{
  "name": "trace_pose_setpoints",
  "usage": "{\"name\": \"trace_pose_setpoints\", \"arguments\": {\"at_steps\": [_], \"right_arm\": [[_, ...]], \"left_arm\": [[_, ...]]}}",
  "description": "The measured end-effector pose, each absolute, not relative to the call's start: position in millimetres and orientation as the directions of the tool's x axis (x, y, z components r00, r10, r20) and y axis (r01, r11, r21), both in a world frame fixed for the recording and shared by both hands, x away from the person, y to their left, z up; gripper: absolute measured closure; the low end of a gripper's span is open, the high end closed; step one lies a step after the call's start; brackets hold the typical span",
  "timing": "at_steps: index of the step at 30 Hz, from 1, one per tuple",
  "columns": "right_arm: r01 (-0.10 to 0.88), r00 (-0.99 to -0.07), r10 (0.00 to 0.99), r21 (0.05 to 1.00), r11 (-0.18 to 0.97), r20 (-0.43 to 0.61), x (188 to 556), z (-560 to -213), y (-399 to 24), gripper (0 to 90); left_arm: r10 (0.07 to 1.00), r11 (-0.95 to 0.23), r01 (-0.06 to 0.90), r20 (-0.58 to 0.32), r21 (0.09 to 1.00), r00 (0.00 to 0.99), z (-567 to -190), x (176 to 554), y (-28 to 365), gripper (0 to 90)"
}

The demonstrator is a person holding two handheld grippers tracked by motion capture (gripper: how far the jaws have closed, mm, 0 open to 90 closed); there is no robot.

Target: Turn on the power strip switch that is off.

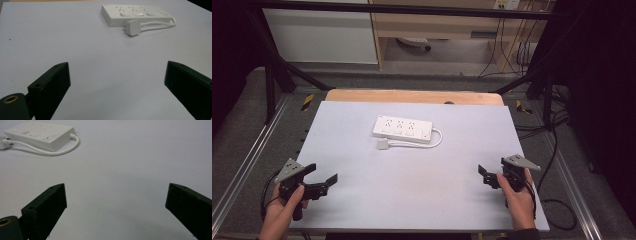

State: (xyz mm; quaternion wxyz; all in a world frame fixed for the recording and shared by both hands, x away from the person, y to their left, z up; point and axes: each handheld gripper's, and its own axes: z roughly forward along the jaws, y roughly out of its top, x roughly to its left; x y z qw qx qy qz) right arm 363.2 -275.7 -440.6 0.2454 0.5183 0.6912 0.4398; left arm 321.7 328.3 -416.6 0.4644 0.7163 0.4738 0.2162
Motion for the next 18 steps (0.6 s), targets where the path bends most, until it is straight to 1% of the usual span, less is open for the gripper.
{"name": "trace_pose_setpoints", "arguments": {"at_steps": [18], "right_arm": [[0.460, -0.343, 0.929, 0.887, 0.035, 0.141, 361.5, -431.0, -278.4, 3.7]], "left_arm": [[0.875, -0.139, 0.485, -0.122, 0.864, 0.469, -417.4, 322.0, 326.7, 6.5]]}}
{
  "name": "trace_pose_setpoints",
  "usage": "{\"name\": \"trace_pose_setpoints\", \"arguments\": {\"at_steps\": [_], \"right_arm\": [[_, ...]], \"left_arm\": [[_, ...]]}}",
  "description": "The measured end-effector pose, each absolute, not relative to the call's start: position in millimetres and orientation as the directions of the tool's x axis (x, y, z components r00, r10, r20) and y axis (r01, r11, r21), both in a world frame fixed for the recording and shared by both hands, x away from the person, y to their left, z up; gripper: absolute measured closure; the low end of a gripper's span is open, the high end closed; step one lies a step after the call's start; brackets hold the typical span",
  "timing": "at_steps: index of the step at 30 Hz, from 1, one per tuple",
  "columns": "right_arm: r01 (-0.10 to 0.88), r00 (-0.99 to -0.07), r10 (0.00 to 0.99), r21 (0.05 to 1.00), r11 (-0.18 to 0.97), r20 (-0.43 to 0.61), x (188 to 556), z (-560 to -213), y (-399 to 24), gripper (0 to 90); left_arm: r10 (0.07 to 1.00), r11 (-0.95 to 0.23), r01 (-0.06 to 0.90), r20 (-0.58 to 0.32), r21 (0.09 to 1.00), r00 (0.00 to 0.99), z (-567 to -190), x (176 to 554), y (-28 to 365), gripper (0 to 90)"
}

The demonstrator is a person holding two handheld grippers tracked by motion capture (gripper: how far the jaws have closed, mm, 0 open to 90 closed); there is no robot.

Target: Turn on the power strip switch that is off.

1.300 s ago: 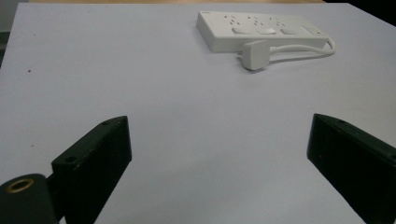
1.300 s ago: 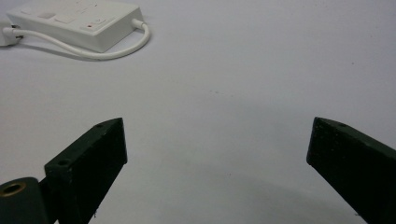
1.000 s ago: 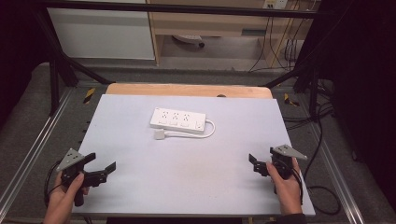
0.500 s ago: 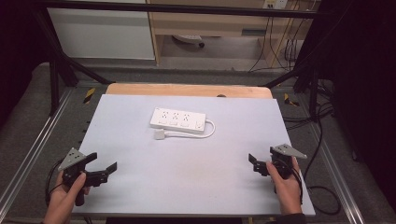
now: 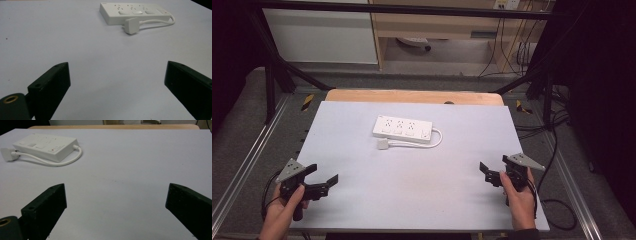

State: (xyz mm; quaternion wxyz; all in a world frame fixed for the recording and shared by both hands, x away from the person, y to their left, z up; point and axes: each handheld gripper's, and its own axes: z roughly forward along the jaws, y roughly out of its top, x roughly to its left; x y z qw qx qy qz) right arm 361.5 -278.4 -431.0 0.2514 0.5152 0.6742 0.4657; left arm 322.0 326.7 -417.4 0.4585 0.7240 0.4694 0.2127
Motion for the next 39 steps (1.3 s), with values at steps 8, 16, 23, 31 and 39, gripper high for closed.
{"name": "trace_pose_setpoints", "arguments": {"at_steps": [8, 16, 23, 31, 39], "right_arm": [[0.463, -0.354, 0.924, 0.886, 0.036, 0.147, 361.3, -428.2, -275.1, 3.4], [0.499, -0.367, 0.910, 0.867, 0.020, 0.190, 361.6, -429.4, -271.5, 3.0], [0.501, -0.380, 0.913, 0.863, 0.068, 0.149, 362.7, -422.1, -262.2, 3.3], [0.499, -0.421, 0.904, 0.852, 0.157, 0.080, 374.0, -404.8, -247.7, 3.5], [0.484, -0.448, 0.893, 0.853, 0.198, 0.047, 387.5, -384.7, -235.3, 3.9]], "left_arm": [[0.872, -0.142, 0.485, -0.122, 0.863, 0.474, -417.9, 322.0, 326.0, 6.5], [0.873, -0.148, 0.488, -0.118, 0.860, 0.473, -418.7, 321.6, 325.8, 6.4], [0.873, -0.145, 0.498, -0.126, 0.855, 0.471, -419.7, 321.8, 325.8, 6.5], [0.874, -0.150, 0.501, -0.123, 0.853, 0.470, -420.4, 322.0, 325.1, 6.4], [0.874, -0.153, 0.503, -0.122, 0.851, 0.471, -420.7, 322.0, 324.9, 6.4]]}}
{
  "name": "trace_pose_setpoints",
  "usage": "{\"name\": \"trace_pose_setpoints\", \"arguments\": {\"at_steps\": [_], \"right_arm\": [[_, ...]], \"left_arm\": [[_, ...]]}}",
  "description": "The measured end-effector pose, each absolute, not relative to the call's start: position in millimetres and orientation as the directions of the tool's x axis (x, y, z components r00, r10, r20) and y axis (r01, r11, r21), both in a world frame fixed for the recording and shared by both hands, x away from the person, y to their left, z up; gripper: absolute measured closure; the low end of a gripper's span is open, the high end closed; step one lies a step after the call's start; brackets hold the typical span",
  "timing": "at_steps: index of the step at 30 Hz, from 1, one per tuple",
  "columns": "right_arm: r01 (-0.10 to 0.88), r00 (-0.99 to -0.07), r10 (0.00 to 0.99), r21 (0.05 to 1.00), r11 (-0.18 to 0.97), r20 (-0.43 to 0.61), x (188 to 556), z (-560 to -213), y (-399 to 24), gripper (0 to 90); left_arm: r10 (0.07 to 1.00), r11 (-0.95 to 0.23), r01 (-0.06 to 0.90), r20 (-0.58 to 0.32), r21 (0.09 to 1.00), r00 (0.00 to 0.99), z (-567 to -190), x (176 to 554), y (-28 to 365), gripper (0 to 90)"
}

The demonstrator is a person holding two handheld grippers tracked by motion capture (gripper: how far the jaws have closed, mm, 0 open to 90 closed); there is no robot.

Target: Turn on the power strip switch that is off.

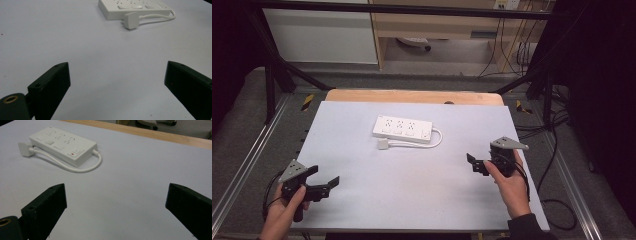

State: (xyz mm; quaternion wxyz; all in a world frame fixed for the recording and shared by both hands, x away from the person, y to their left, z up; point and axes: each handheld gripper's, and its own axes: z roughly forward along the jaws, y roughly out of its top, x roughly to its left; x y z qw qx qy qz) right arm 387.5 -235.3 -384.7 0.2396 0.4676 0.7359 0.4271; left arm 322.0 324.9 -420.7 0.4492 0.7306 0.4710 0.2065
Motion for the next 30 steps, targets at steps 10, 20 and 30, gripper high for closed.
{"name": "trace_pose_setpoints", "arguments": {"at_steps": [10, 20, 30], "right_arm": [[0.476, -0.458, 0.888, 0.854, 0.208, 0.039, 406.4, -365.5, -223.7, 4.5], [0.464, -0.472, 0.881, 0.858, 0.219, 0.031, 420.7, -353.4, -210.8, 4.6], [0.444, -0.485, 0.875, 0.863, 0.241, 0.005, 430.8, -346.1, -201.0, 4.4]], "left_arm": [[0.872, -0.155, 0.503, -0.121, 0.850, 0.474, -420.7, 322.1, 324.8, 6.5], [0.872, -0.158, 0.505, -0.120, 0.848, 0.475, -421.1, 322.3, 324.2, 6.4], [0.869, -0.169, 0.507, -0.115, 0.845, 0.481, -422.2, 322.8, 322.1, 6.5]]}}
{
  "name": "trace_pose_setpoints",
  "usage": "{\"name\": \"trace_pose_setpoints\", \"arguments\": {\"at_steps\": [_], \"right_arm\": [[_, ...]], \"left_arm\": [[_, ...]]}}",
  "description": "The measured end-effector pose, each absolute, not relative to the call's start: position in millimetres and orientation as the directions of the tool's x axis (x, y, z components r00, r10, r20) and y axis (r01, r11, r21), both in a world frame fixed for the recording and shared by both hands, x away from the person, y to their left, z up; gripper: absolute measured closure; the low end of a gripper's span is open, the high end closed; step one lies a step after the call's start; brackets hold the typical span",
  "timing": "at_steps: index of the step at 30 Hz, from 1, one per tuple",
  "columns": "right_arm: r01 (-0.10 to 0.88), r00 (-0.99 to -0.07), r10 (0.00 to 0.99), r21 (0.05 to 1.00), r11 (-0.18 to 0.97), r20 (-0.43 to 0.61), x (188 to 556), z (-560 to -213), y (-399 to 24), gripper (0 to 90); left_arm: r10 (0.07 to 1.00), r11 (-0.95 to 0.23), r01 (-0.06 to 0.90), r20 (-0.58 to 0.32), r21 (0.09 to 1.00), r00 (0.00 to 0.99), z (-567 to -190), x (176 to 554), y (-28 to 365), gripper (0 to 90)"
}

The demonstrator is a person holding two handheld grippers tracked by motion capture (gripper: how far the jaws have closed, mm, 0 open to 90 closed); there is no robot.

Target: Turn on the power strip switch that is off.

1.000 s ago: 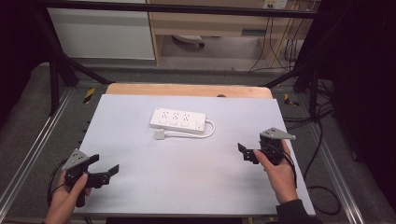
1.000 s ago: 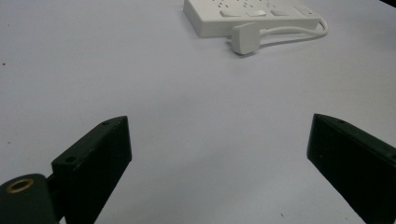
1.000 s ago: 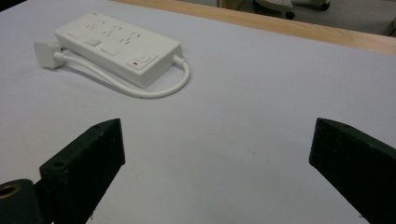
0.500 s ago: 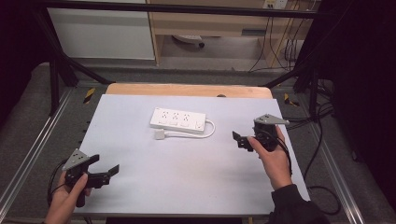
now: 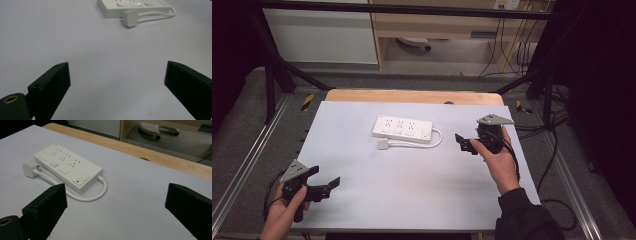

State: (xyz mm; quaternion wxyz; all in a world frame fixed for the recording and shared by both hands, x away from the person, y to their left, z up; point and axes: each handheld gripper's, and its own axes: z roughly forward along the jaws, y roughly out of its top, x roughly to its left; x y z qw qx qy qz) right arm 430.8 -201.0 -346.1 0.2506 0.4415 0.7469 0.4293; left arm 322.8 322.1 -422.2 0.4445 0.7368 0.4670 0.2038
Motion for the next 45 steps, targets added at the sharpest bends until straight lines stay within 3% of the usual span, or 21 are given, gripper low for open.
{"name": "trace_pose_setpoints", "arguments": {"at_steps": [45], "right_arm": [[0.435, -0.495, 0.868, 0.873, 0.220, 0.028, 484.0, -340.6, -150.2, 6.4]], "left_arm": [[0.869, -0.168, 0.512, -0.119, 0.842, 0.481, -422.4, 323.0, 321.1, 6.5]]}}
